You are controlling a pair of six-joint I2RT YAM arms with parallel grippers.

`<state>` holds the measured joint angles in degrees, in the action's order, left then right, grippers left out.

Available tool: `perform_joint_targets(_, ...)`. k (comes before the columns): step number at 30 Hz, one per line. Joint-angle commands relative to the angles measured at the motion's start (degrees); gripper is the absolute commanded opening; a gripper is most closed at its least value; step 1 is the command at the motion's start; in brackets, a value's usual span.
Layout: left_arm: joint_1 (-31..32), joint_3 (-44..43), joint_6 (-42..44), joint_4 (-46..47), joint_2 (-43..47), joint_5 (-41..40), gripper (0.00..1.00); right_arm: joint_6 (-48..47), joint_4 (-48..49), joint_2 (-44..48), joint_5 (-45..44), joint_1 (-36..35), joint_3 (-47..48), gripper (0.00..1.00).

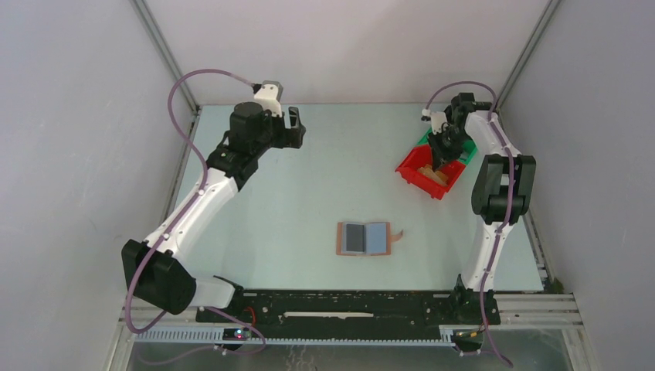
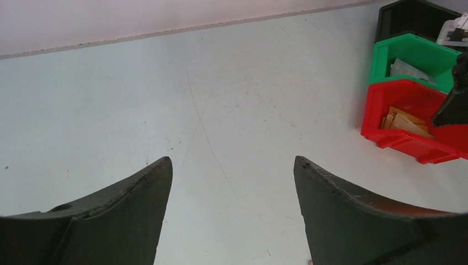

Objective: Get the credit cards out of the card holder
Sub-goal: Place the credit card in the storage box.

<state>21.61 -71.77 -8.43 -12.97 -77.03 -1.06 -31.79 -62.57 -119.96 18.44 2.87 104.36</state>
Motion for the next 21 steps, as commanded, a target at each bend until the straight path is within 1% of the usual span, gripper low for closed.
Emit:
perform_joint_targets(1,-0.77,0.61,0.87,1.63,1.45,2.33,0.86,0.95,1.46,0.67,-2.28,-0.41,-0.46,0.39)
perform_joint_targets(2,-0.85,0.61,0.87,1.63,1.53,2.37,0.86,1.32,2.13,0.94,-2.68,-0.48,-0.63,0.42)
perform_joint_targets(6,-1.04,0.13,0.44,1.48,1.37,1.89,0.86,2.93,5.6,3.76,-4.03,-0.98,-1.03,0.45)
perform_joint_targets(8,-1.17,-0.41,-0.1,1.36,1.14,2.23,0.86,4.37,7.17,5.4,-4.98,-2.32,-0.21,0.48)
perform_joint_targets(11,-1.19,-0.65,-0.59,1.14,0.92,3.36,0.86,7.35,9.79,8.31,-7.57,-5.22,0.9,0.5)
perform_joint_targets(14,-1.41,-1.08,-2.12,-0.28,0.73,3.4,0.86,11.9,11.05,11.08,-7.2,-7.48,3.45,0.52)
perform_joint_targets(17,-1.63,-2.23,-3.76,-3.32,0.02,2.31,0.86,16.91,13.32,14.8,-11.09,-11.28,3.05,0.55)
perform_joint_targets(18,-1.65,-2.42,-4.39,-4.66,-0.31,2.17,0.86,19.5,13.47,15.56,-13.64,-12.81,3.01,0.54)
perform_joint_targets(19,-1.64,-2.66,-5.2,-5.77,-0.51,2.1,0.86,22.54,12.7,16.23,-14.33,-14.29,3.0,0.54)
perform_joint_targets(21,-1.65,-2.74,-7.28,-7.63,-0.58,1.91,0.86,28.63,12.36,18.39,-12.73,-16.81,0.42,0.52)
